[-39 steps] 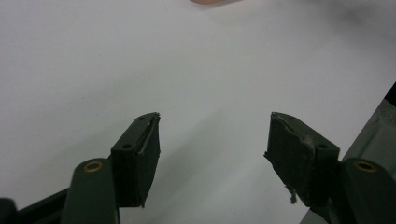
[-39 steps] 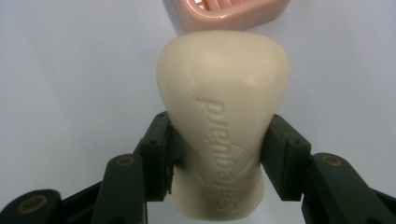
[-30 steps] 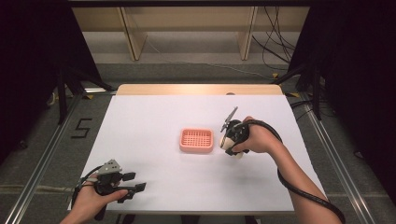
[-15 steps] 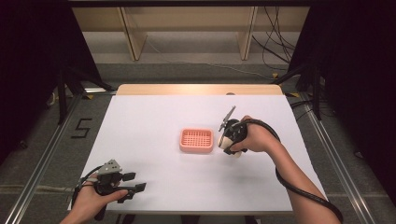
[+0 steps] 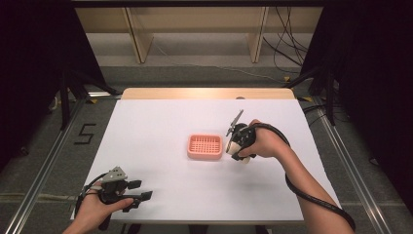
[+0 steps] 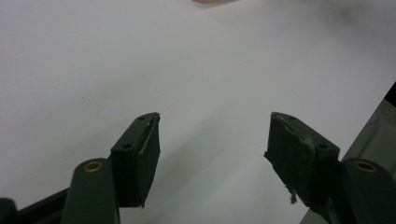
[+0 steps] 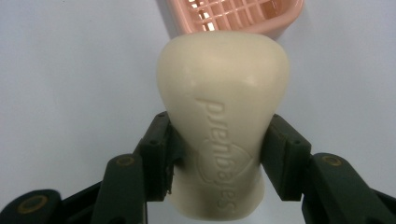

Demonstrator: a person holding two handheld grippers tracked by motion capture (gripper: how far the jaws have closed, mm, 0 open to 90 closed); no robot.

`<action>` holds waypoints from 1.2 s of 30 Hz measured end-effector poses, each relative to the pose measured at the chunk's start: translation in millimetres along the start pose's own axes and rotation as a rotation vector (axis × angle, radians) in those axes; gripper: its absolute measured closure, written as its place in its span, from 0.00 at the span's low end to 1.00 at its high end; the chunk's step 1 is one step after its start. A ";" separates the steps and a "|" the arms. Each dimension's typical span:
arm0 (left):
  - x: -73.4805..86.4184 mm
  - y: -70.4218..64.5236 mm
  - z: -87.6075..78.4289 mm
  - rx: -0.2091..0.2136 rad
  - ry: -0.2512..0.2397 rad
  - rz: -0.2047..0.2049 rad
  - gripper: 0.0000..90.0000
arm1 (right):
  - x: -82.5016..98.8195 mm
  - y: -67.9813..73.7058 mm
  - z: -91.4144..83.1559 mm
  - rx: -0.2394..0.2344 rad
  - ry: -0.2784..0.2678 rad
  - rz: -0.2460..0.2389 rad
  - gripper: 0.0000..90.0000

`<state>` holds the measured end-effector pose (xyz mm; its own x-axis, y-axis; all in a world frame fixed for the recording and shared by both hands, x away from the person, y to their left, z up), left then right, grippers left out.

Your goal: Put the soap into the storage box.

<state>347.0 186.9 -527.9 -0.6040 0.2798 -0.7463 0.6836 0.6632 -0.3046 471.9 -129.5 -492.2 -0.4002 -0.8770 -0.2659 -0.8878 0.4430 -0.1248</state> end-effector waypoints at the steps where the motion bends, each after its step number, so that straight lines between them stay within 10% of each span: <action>1: 0.7 0.4 -0.9 -0.014 0.011 -0.001 0.38 | -0.6 -0.3 0.0 0.005 -0.006 0.007 0.56; 36: 0.2 0.4 -0.3 -0.001 0.005 0.008 0.38 | -17.5 -0.5 1.8 0.004 -0.025 -0.017 0.56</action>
<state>347.0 187.4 -527.9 -0.6005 0.2886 -0.7458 0.6882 0.6614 -0.2982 479.7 -114.0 -489.2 -0.3788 -0.8796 -0.2877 -0.8937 0.4284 -0.1333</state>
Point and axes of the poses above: each handheld gripper's, and its own axes: z roughly forward along the jaws, x roughly out of its underside, y roughly to its left, the point moved 9 cm from there along z, roughly forward along the jaws, and after that the axes turned 5 degrees about x, right-handed, at the moved point
